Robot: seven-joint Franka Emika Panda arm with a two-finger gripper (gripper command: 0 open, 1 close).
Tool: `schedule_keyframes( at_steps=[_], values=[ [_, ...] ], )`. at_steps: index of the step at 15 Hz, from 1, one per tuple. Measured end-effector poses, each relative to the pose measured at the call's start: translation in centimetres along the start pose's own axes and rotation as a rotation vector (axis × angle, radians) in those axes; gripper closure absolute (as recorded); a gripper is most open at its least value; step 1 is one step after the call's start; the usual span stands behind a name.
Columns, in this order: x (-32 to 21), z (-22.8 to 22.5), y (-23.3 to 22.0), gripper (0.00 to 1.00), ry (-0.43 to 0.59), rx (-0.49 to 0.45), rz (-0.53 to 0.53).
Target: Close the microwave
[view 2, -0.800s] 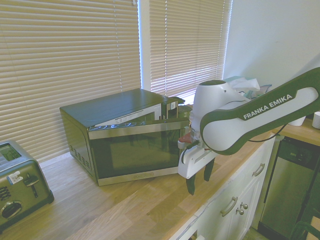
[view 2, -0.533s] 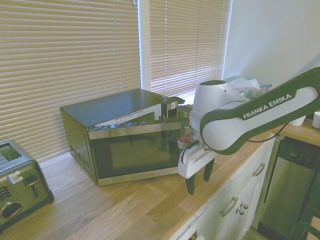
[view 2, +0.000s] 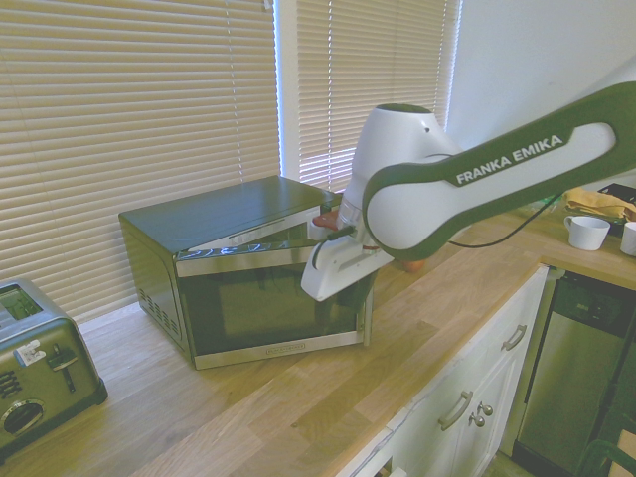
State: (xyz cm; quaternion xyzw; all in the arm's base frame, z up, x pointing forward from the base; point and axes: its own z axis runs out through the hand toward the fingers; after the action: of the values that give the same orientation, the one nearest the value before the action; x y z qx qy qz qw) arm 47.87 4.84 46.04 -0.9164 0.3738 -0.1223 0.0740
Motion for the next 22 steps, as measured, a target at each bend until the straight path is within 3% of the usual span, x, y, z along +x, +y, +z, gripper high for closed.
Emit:
schedule_keyframes(
  at_steps=[9,12,18,22],
  values=[
    [12.7,1.1,-4.5,0.00,0.096,0.018,0.159],
    [16.4,2.5,-6.6,0.00,0.082,-0.004,0.182],
    [17.9,3.4,-8.7,0.00,0.059,-0.021,0.191],
    [15.4,4.6,-4.9,0.00,0.017,-0.061,0.214]
  ],
)
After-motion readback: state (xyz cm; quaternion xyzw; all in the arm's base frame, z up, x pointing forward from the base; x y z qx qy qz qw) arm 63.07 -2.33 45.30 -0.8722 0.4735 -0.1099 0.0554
